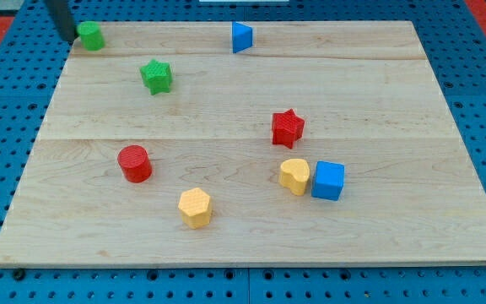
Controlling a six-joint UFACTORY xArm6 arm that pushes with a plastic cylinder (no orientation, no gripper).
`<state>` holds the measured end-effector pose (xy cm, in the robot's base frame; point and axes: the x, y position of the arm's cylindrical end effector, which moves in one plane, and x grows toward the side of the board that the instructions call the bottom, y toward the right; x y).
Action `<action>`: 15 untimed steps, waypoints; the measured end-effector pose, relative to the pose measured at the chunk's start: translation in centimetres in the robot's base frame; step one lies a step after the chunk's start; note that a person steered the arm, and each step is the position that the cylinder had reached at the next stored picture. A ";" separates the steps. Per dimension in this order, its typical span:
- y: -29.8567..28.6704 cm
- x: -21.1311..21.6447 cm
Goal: Place the heart to the top right
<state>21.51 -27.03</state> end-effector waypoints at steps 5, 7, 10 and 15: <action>21.0 25.0; 35.6 29.6; 38.3 17.1; 46.6 11.1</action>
<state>32.63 19.53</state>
